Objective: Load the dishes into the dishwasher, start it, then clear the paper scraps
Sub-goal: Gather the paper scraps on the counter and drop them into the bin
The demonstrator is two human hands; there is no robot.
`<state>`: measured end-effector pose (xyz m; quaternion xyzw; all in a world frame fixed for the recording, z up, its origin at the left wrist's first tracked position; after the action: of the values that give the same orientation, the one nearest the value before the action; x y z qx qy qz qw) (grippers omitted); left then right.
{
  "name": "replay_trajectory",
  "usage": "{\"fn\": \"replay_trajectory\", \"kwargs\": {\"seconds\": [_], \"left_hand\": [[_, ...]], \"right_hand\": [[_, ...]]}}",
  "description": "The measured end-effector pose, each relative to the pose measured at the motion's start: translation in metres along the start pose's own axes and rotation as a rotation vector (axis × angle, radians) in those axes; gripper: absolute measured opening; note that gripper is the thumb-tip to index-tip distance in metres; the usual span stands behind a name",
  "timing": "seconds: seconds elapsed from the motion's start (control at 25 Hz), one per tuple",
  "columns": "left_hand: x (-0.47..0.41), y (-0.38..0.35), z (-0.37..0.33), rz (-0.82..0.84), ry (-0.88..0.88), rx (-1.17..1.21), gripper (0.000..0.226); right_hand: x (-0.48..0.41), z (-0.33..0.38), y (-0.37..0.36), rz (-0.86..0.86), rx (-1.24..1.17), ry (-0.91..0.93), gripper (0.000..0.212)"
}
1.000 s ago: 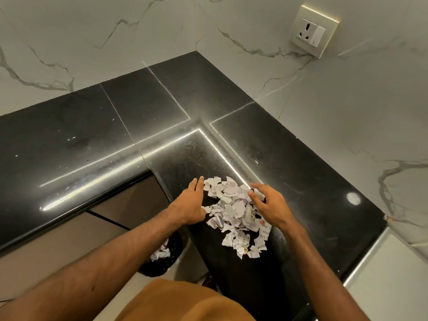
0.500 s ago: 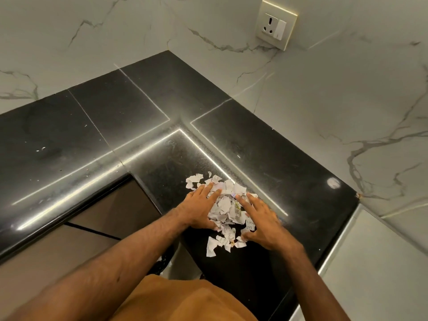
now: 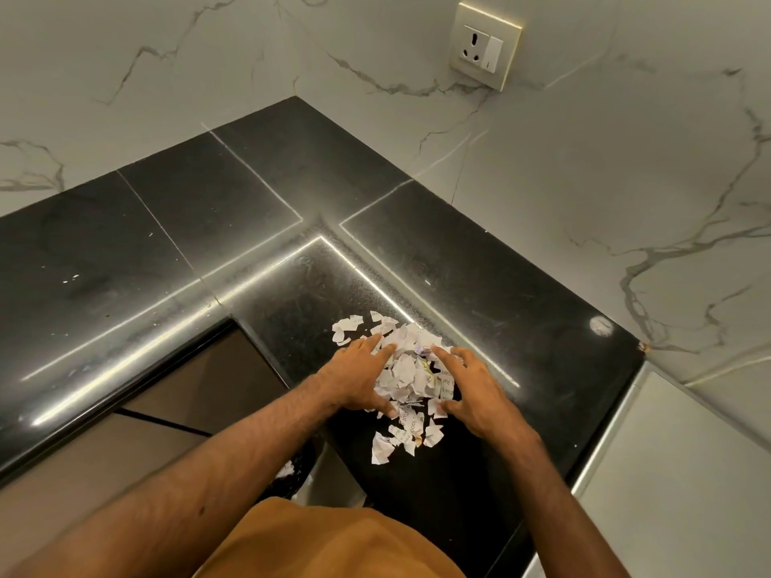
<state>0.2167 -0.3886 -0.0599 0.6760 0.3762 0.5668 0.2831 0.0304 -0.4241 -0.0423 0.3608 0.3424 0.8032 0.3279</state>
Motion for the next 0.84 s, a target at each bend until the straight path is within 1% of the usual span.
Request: {"fn": "replay_trajectory", "kwargs": {"seconds": [0.12, 0.2, 0.28, 0.52, 0.68, 0.84], "left_hand": [[0.002, 0.012, -0.004, -0.06, 0.01, -0.031, 0.124], [0.002, 0.013, -0.01, -0.063, -0.005, 0.006, 0.115], [0.001, 0.011, -0.017, -0.058, -0.017, 0.017, 0.105], [-0.003, 0.009, -0.025, -0.102, -0.01, -0.039, 0.071], [-0.005, 0.009, -0.035, -0.122, -0.026, -0.045, 0.053], [-0.006, 0.01, -0.044, -0.154, -0.006, -0.039, 0.036]], "right_hand": [[-0.006, 0.007, 0.008, -0.01, 0.053, 0.027, 0.107], [-0.012, 0.012, 0.006, 0.031, 0.118, 0.046, 0.108], [-0.018, 0.017, 0.002, 0.067, 0.179, 0.052, 0.105], [-0.025, 0.022, -0.004, 0.094, 0.21, 0.045, 0.081], [-0.026, 0.024, -0.002, 0.036, 0.161, 0.052, 0.06], [-0.023, 0.028, 0.001, -0.019, 0.031, 0.04, 0.039]]}}
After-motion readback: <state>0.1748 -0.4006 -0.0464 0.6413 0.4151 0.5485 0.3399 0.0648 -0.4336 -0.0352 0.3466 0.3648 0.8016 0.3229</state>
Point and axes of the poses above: each hand's wrist, its own x-axis away from the middle knuckle, its own y-axis out of the back of the hand, z = x × y, the point moved 9 cm from there along -x, towards the middle knuckle, and after that the axes turned 2 degrees about y, right-handed, at the moved point
